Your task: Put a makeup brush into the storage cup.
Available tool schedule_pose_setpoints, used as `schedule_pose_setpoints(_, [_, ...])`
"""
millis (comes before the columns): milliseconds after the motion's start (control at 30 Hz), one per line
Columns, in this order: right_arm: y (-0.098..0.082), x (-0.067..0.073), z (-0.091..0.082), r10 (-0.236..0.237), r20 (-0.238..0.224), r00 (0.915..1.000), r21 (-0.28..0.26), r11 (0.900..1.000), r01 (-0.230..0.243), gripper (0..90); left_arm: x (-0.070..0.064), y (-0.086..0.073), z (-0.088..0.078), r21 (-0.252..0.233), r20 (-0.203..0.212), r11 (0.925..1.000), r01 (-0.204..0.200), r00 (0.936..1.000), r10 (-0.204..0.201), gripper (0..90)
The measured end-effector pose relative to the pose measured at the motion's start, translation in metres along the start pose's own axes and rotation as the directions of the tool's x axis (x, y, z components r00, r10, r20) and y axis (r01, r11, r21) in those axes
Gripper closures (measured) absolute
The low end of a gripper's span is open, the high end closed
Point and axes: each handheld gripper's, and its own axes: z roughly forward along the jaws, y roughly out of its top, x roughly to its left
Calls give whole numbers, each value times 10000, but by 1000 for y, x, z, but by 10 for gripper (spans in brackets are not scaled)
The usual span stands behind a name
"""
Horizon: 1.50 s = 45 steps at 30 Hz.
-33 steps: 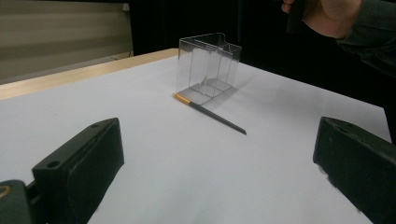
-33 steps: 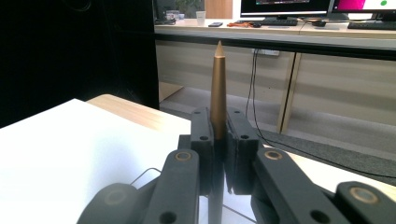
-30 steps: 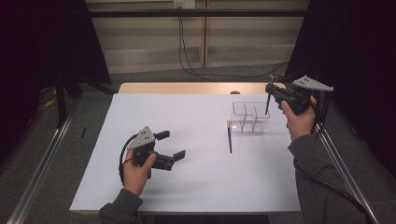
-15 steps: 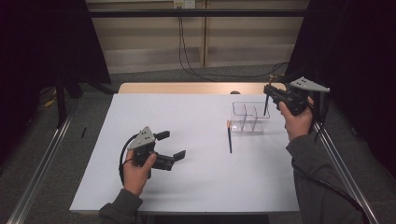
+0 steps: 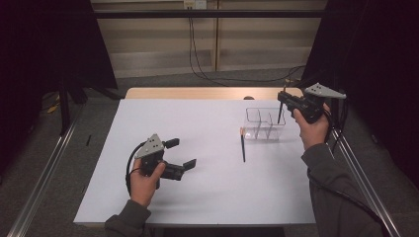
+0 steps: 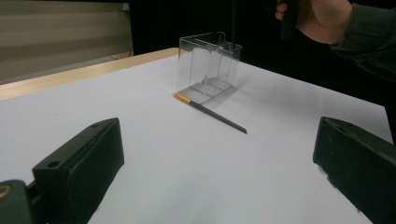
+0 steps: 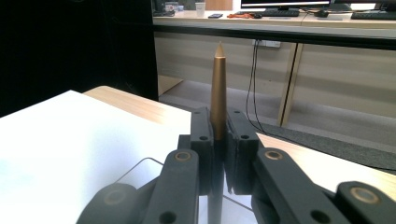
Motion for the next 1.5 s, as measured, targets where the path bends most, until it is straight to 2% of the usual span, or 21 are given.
schedule_pose_setpoints(167, [-2, -1, 0, -8, -9, 10000, 49, 10000, 8, 833, 0, 0, 0, -9, -5, 10000, 8, 10000, -8, 16])
schedule_pose_setpoints(200, [-2, -1, 0, 16, -17, 10000, 37, 10000, -15, 833, -1, 1, 0, 107, -122, 9999, -10, 9999, 11, 16])
schedule_pose_setpoints(233, [-2, -1, 0, 38, -40, 10000, 17, 10000, -38, 833, -1, 0, 0, -19, 21, 10000, 13, 10000, -13, 16])
schedule_pose_setpoints(300, [-3, 0, 0, 70, -28, 10000, 21, 10000, -70, 833, -1, 0, 1, -28, 27, 10000, 22, 10000, -22, 16])
schedule_pose_setpoints(333, [-3, 0, 0, 45, -5, 10000, 32, 10000, -45, 833, -1, 0, 0, 51, -101, 10000, 5, 9999, -4, 16])
schedule_pose_setpoints(433, [-4, 0, 0, 49, -29, 10000, 64, 10000, -49, 833, -1, 0, 0, 60, -143, 10000, 2, 9999, -1, 16])
schedule_pose_setpoints(567, [-5, 0, 1, 35, -76, 10000, 72, 10000, -35, 833, 0, 0, 0, 0, 1, 10000, -8, 10000, 8, 16])
schedule_pose_setpoints(600, [-6, 0, 1, 39, -77, 10000, 64, 10000, -39, 833, -1, 0, 0, 68, -143, 10000, -7, 9999, 8, 16])
schedule_pose_setpoints(1067, [-10, 1, 2, 55, -67, 10000, 190, 9998, -53, 832, -1, 1, 0, 61, -146, 10000, -4, 9999, 4, 16])
schedule_pose_setpoints(1500, [-21, 1, 4, 226, -69, 9997, 210, 9995, -225, 830, -1, 0, -1, 58, -150, 10000, -1, 9999, 2, 16])
